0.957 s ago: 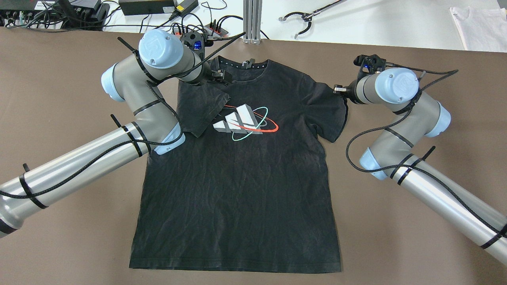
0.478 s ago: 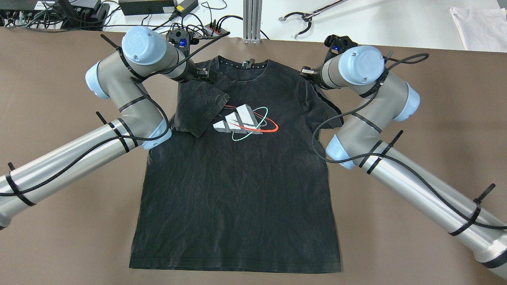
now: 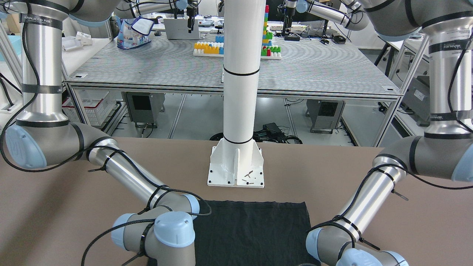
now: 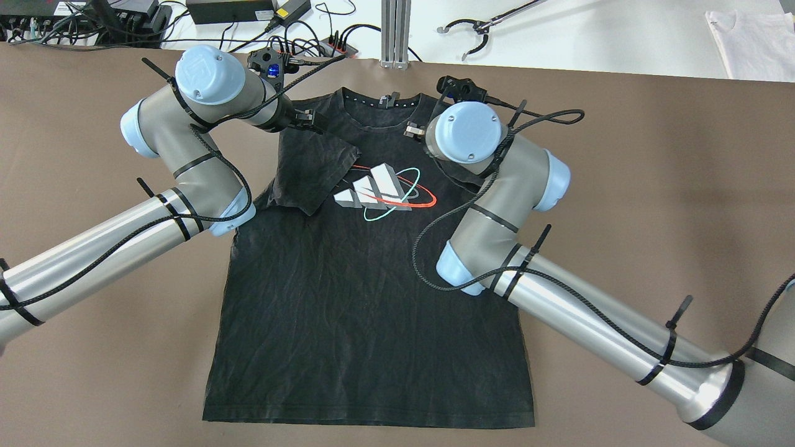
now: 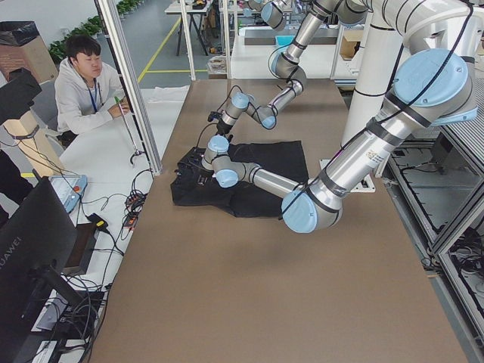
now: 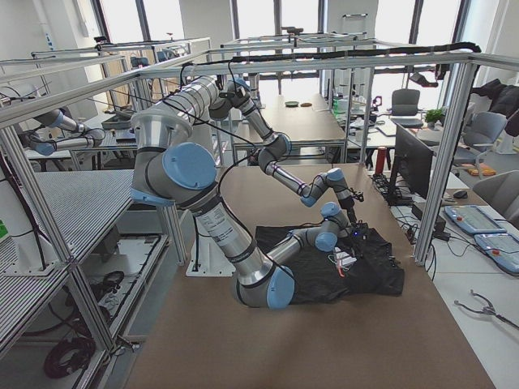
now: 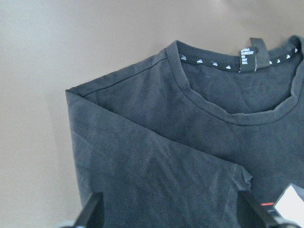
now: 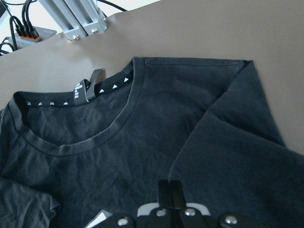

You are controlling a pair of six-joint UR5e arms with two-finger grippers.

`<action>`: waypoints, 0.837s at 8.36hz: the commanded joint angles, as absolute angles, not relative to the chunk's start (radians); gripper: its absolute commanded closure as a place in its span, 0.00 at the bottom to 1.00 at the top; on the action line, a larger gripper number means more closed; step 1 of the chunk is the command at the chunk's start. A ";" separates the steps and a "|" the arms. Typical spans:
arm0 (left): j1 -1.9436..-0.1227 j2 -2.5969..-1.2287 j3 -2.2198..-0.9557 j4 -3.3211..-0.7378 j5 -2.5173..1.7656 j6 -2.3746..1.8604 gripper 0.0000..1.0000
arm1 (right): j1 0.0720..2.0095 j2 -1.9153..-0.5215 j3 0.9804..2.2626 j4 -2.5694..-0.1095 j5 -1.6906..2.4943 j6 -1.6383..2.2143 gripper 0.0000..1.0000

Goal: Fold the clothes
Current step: 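Fold the sleeve inward over the logo with the right gripper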

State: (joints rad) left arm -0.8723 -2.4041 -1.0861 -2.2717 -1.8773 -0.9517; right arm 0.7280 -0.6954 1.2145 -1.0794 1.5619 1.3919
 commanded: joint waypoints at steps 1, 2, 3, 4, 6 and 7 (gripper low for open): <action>-0.873 -2.395 -1.086 -2.279 -1.878 -0.943 0.00 | 0.661 -0.585 1.073 -1.081 1.506 1.428 1.00; -0.874 -2.396 -1.086 -2.279 -1.878 -0.942 0.00 | 0.654 -0.560 1.045 -1.081 1.506 1.457 1.00; -0.874 -2.396 -1.086 -2.278 -1.879 -0.942 0.00 | 0.650 -0.546 1.025 -1.081 1.506 1.471 1.00; -0.879 -2.396 -1.086 -2.278 -1.879 -0.942 0.00 | 0.649 -0.520 0.990 -1.081 1.487 1.511 1.00; -0.882 -2.396 -1.086 -2.278 -1.881 -0.942 0.00 | 0.644 -0.520 0.985 -1.081 1.482 1.496 0.74; -0.885 -2.396 -1.086 -2.278 -1.891 -0.937 0.00 | 0.646 -0.531 0.994 -1.083 1.480 1.377 0.07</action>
